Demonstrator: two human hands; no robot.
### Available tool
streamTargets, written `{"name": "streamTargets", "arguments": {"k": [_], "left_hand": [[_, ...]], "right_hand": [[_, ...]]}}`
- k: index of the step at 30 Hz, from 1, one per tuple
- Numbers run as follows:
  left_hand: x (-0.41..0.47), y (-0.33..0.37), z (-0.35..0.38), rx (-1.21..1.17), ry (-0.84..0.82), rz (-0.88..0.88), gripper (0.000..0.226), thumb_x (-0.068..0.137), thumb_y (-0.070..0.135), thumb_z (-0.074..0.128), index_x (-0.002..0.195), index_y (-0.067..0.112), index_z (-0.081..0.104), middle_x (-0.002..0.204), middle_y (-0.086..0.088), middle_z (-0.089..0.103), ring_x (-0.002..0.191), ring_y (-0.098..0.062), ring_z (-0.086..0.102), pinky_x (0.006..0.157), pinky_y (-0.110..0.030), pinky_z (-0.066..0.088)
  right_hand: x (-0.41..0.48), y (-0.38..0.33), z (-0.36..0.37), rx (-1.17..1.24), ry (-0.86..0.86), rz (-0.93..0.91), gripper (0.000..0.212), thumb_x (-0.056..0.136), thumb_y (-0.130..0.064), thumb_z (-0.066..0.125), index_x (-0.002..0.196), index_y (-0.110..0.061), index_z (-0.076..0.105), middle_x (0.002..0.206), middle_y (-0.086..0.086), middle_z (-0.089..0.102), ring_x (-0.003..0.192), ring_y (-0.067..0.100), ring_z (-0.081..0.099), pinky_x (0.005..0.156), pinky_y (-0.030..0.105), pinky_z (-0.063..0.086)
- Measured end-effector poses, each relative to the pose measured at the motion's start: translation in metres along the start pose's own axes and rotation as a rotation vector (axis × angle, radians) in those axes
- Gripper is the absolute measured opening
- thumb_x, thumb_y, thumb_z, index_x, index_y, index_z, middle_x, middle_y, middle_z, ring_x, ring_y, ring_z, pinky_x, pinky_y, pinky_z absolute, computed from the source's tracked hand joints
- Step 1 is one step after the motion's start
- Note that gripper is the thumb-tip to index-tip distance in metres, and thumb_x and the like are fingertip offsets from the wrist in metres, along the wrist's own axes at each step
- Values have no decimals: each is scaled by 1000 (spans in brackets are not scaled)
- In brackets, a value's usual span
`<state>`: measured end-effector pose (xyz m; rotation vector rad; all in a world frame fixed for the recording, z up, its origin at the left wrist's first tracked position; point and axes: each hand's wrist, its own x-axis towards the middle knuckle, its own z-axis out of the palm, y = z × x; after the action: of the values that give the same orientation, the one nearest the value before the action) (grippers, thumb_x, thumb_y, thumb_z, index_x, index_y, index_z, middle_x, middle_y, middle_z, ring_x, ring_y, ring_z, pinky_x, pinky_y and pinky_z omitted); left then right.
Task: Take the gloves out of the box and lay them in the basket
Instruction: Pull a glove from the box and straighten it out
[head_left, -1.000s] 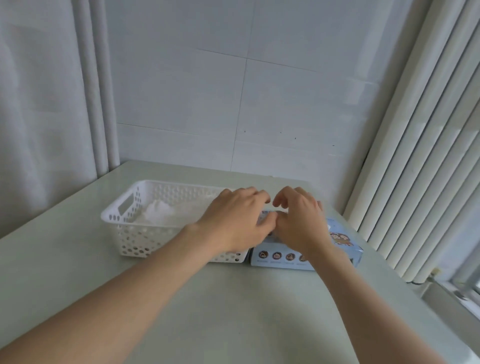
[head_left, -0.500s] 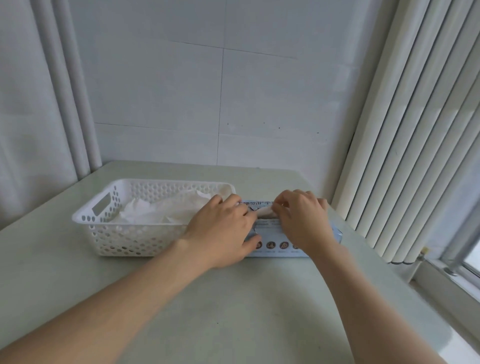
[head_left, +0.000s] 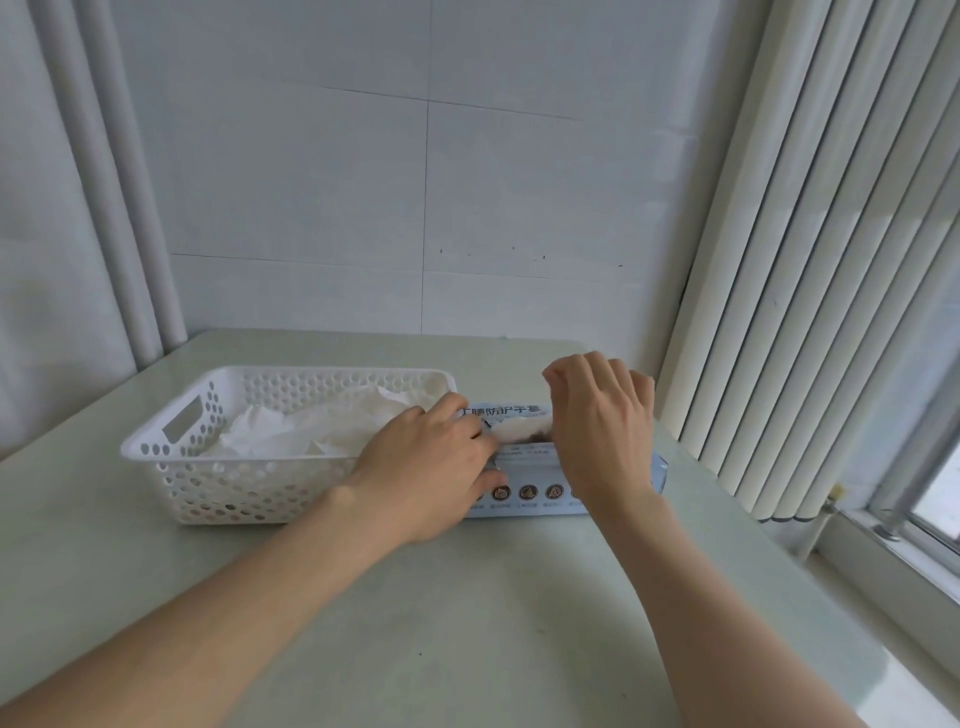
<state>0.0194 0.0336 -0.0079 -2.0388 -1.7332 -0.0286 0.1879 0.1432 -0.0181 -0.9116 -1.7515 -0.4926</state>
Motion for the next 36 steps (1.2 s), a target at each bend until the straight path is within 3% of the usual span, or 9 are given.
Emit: {"name": "streamTargets", "arguments": {"k": [3, 5, 8, 13, 18, 21, 24, 29, 36], "left_hand": [[1, -1, 0, 22, -13, 10, 59, 106, 60, 26, 143, 26, 56, 134, 5, 64, 143, -24, 37, 94, -40, 50], [0, -1, 1, 23, -11, 8, 59, 106, 59, 26, 142, 25, 57, 133, 5, 64, 143, -24, 38, 94, -41, 50], [-1, -2, 3, 25, 13, 4, 56, 105, 59, 29, 132, 25, 64, 127, 7, 66, 141, -24, 41, 91, -39, 52], [-1, -2, 5, 10, 29, 5, 54, 105, 59, 32, 126, 24, 67, 125, 7, 67, 140, -23, 42, 90, -38, 52], [-2, -2, 6, 19, 15, 4, 54, 106, 60, 32, 130, 25, 66, 129, 7, 66, 143, -24, 40, 91, -38, 51], [-2, -2, 5, 5, 28, 4, 53, 106, 59, 34, 136, 26, 62, 130, 6, 67, 142, -24, 41, 89, -39, 52], [-3, -2, 3, -14, 31, 3, 56, 106, 59, 37, 150, 24, 47, 132, 4, 67, 143, -26, 41, 89, -40, 53], [-2, -1, -1, -43, 29, 5, 60, 107, 57, 38, 157, 25, 29, 131, 3, 66, 140, -25, 41, 85, -40, 51], [-2, 0, -4, -45, 0, 3, 55, 109, 53, 34, 160, 31, 29, 139, 3, 60, 142, -26, 37, 88, -42, 52]], "right_hand": [[6, -6, -5, 129, 13, -24, 16, 106, -23, 58, 98, -13, 68, 92, -3, 67, 85, 25, 58, 85, 38, 38], [5, -8, -8, 201, -130, -46, 14, 99, -25, 64, 109, -18, 71, 103, -6, 69, 96, 22, 60, 90, 33, 35], [-1, -5, -9, 158, -436, 10, 34, 87, -26, 71, 121, -31, 72, 112, -11, 67, 110, 19, 56, 93, 27, 23], [0, -5, -8, 110, -540, 66, 13, 98, -39, 70, 108, -38, 77, 97, -11, 66, 102, 18, 54, 92, 33, 27], [-5, -5, 1, -86, -454, 2, 19, 109, -32, 55, 99, -23, 69, 87, -6, 67, 86, 24, 56, 86, 39, 36], [-5, -4, 1, -55, -332, 23, 13, 105, -18, 59, 93, -18, 63, 77, -4, 61, 73, 26, 52, 80, 38, 33], [-4, -6, 0, -12, -215, 51, 10, 100, -10, 62, 95, -18, 66, 85, -2, 61, 77, 27, 53, 82, 37, 30], [-4, -20, -3, 219, -93, 155, 21, 106, -19, 41, 98, -15, 61, 101, -2, 57, 88, 25, 49, 79, 35, 30], [3, -26, -15, 553, 34, 314, 17, 110, -17, 46, 99, -14, 60, 96, -3, 60, 89, 22, 56, 84, 41, 48]]}}
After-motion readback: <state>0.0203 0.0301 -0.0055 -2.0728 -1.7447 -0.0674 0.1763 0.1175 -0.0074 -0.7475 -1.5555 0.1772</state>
